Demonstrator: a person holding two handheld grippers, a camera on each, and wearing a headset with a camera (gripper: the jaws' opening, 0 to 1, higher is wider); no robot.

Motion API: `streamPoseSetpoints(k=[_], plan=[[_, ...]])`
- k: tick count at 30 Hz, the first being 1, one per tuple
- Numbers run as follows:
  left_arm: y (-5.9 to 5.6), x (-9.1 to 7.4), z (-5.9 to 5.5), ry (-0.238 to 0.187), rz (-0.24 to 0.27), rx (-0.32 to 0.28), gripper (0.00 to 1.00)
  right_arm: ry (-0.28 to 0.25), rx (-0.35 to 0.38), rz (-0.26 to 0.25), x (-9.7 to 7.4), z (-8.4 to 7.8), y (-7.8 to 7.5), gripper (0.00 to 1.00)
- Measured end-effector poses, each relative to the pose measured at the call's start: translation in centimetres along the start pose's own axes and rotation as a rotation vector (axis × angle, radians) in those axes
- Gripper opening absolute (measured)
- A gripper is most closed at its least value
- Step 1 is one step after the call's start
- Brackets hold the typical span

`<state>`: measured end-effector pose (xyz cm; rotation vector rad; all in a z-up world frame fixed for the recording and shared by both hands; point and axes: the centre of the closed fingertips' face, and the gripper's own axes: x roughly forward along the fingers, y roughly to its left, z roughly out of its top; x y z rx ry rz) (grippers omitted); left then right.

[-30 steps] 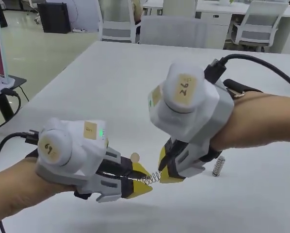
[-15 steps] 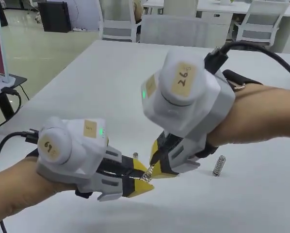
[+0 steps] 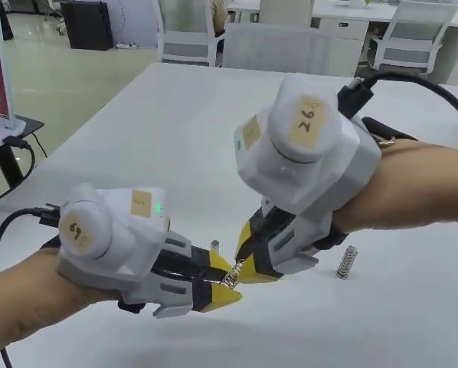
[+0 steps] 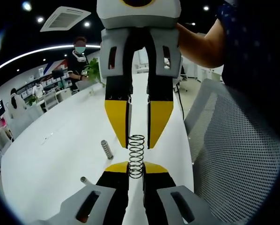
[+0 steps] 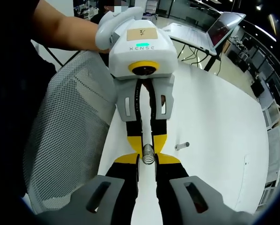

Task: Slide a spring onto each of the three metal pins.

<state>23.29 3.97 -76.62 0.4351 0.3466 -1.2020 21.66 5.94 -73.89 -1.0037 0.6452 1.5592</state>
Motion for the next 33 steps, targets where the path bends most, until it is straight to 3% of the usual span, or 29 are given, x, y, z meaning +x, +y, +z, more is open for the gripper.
streamPoseSetpoints(k=[13,33], plan=[[-0.1,-0.2,0.6,-0.026,0.000,-0.016,0.02,-0.048,0.042,-0.008,0.8,-0.2,-0.2,0.11],[0.0,-0.4,1.2,-0.066,0.006,-0.025,0.03,-0.049,0.047,0.002,0.6,0.1,-0.3,0.08]])
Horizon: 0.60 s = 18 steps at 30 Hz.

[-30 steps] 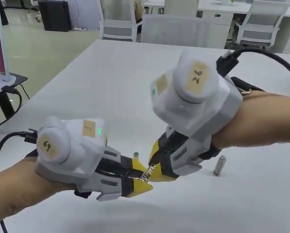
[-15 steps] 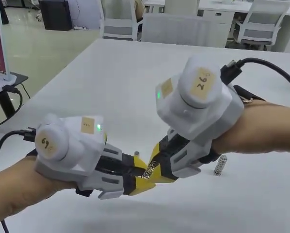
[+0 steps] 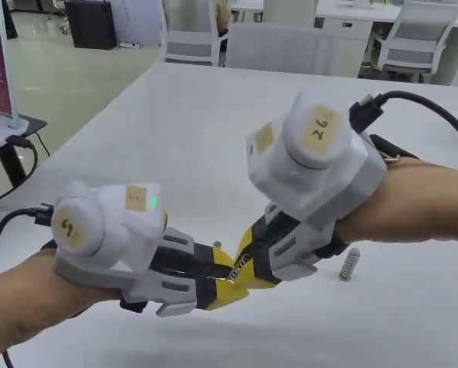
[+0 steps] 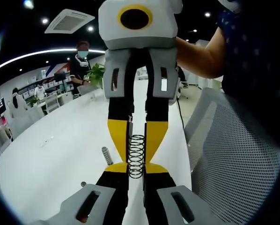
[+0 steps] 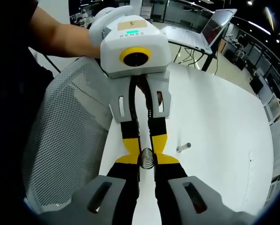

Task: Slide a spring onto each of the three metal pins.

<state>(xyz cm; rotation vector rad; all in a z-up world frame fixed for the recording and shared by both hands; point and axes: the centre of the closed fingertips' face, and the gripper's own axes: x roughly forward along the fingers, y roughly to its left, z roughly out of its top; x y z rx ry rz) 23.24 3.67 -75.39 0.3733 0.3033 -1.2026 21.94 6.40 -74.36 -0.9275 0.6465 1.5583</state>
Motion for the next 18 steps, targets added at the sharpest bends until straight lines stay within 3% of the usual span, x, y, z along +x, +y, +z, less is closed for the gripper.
streamPoseSetpoints(k=[7,18], plan=[[0.24,-0.11,-0.09,0.005,0.007,-0.007,0.04,0.013,-0.007,0.002,-0.10,0.13,-0.19,0.08],[0.72,-0.77,-0.85,0.027,0.024,-0.035,0.16,0.027,-0.015,0.002,-0.01,0.20,-0.59,0.08]])
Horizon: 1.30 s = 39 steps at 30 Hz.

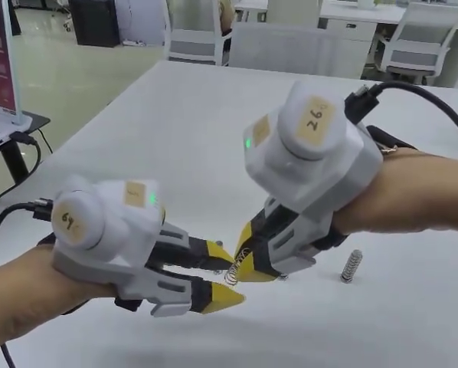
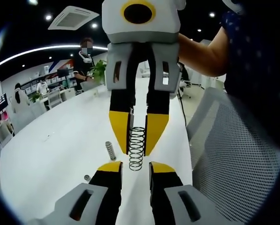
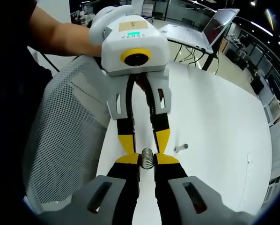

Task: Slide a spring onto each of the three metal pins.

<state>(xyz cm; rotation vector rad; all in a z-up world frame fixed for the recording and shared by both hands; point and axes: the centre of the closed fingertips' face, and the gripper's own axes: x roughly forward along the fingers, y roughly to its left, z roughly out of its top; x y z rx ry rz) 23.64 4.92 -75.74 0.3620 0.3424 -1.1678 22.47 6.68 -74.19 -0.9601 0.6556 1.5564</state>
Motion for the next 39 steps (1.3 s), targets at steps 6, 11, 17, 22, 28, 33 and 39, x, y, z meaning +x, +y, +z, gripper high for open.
streamPoseSetpoints(k=[6,11,17,22,28,33,39], plan=[[0.6,-0.8,-0.4,0.005,0.022,-0.028,0.22,0.007,-0.003,-0.004,0.0,-0.1,-0.3,0.08],[0.9,-1.4,-0.8,0.008,0.042,-0.049,0.25,0.014,-0.004,-0.006,0.1,-0.2,-0.5,0.08],[1.2,-2.0,-1.2,0.007,0.066,-0.071,0.29,0.020,-0.004,-0.005,0.1,-0.3,-0.6,0.09],[1.5,-2.4,-1.6,0.006,0.088,-0.093,0.32,0.024,-0.005,-0.008,0.0,-0.4,-0.9,0.09],[1.7,-2.8,-2.0,0.002,0.113,-0.119,0.35,0.029,-0.004,-0.009,0.1,-0.5,-1.2,0.09],[1.9,-2.9,-2.5,0.004,0.139,-0.142,0.40,0.035,-0.005,-0.011,0.0,-0.6,-1.5,0.09],[2.2,-3.0,-2.9,-0.005,0.164,-0.169,0.42,0.045,-0.006,-0.013,0.1,-0.8,-2.0,0.09]])
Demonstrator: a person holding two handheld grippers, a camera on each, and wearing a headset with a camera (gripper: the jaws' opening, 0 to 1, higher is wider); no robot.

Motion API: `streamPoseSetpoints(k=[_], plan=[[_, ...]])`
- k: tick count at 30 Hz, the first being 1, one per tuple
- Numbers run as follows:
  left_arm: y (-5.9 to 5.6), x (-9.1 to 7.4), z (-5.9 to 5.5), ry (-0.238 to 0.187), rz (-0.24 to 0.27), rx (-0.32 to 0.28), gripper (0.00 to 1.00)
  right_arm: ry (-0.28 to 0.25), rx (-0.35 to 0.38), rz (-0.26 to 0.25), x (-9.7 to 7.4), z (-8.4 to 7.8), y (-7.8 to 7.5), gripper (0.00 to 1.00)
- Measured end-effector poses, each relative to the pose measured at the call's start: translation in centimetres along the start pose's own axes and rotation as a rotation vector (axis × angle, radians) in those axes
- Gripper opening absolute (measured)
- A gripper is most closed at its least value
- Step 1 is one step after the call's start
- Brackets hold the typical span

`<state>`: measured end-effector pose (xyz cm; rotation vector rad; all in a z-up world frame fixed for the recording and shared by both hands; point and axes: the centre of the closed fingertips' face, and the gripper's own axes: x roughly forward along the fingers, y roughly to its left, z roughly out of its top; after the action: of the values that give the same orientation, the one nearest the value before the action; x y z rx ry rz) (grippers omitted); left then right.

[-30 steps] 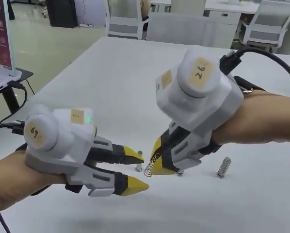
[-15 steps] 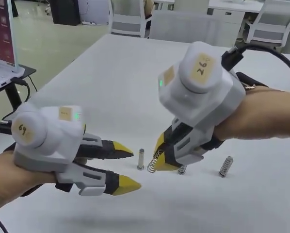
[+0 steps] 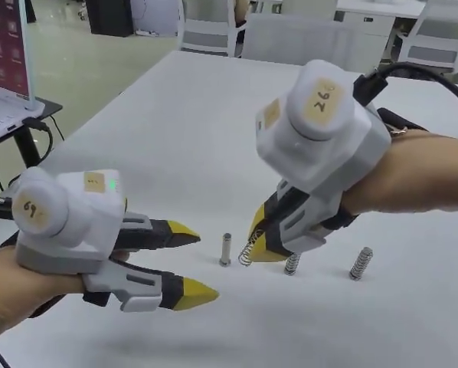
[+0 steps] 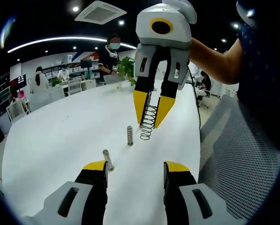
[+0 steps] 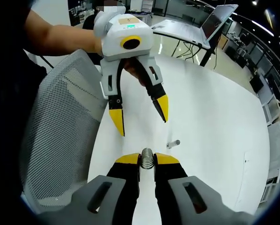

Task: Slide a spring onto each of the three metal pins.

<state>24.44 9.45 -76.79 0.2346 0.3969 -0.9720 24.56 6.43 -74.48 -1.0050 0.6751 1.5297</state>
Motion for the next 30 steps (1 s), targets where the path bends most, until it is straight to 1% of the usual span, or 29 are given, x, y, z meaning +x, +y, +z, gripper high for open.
streamPoseSetpoints(k=[5,12,17,20,24,30], plan=[[0.0,0.0,-0.4,0.000,0.007,-0.015,0.44,0.007,0.005,-0.012,-0.1,-0.2,-0.9,0.09],[0.2,0.0,-0.5,-0.008,0.019,-0.033,0.47,0.019,0.006,-0.023,-0.3,-0.4,-1.8,0.09],[0.2,0.1,-0.8,-0.002,0.025,-0.042,0.48,0.034,0.002,-0.038,-0.1,-0.4,-2.7,0.09],[0.2,0.1,-1.0,0.002,0.025,-0.044,0.48,0.032,0.004,-0.038,0.0,-0.2,-3.1,0.09],[0.1,0.2,-1.1,0.004,0.026,-0.045,0.49,0.056,-0.012,-0.053,0.5,-0.1,-3.9,0.09],[0.2,0.1,-1.2,0.002,0.031,-0.057,0.50,0.077,-0.028,-0.051,1.3,0.2,-4.8,0.09]])
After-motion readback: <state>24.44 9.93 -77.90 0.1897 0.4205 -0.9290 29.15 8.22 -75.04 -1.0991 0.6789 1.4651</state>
